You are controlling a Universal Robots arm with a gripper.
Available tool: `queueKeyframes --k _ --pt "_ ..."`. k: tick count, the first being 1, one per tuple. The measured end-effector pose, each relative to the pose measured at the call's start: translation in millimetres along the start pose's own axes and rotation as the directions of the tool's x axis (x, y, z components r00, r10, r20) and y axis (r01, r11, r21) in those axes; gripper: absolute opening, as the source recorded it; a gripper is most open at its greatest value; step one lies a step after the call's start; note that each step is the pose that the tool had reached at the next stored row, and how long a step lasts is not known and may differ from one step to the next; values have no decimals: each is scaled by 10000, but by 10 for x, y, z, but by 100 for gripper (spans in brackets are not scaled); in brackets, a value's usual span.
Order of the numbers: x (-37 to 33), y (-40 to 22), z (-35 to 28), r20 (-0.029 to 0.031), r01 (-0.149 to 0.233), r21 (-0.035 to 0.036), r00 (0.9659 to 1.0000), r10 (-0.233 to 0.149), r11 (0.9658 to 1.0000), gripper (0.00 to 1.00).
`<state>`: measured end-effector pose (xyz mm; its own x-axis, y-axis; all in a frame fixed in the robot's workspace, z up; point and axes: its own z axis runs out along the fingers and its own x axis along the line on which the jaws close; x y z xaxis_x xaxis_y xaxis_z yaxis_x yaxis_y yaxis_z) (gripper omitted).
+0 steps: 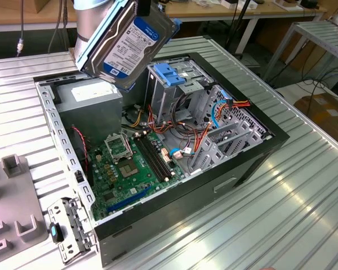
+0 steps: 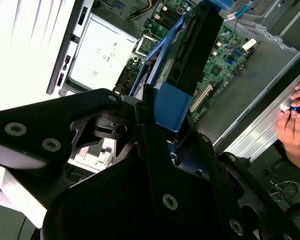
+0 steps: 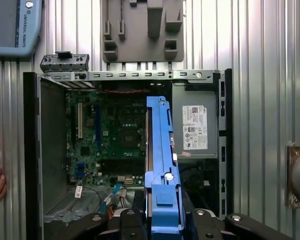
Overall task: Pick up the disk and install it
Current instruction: 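Insert the disk into the insertion slot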
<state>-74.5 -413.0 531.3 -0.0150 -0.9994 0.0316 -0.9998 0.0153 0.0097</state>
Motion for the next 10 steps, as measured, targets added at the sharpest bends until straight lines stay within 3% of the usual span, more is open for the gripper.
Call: queueKeyframes --k 6,10 --pt "37 -52 6 -72 -1 3 10000 1 10000 37" --pt "79 -88 15 -86 -2 5 10000 2 10000 37"
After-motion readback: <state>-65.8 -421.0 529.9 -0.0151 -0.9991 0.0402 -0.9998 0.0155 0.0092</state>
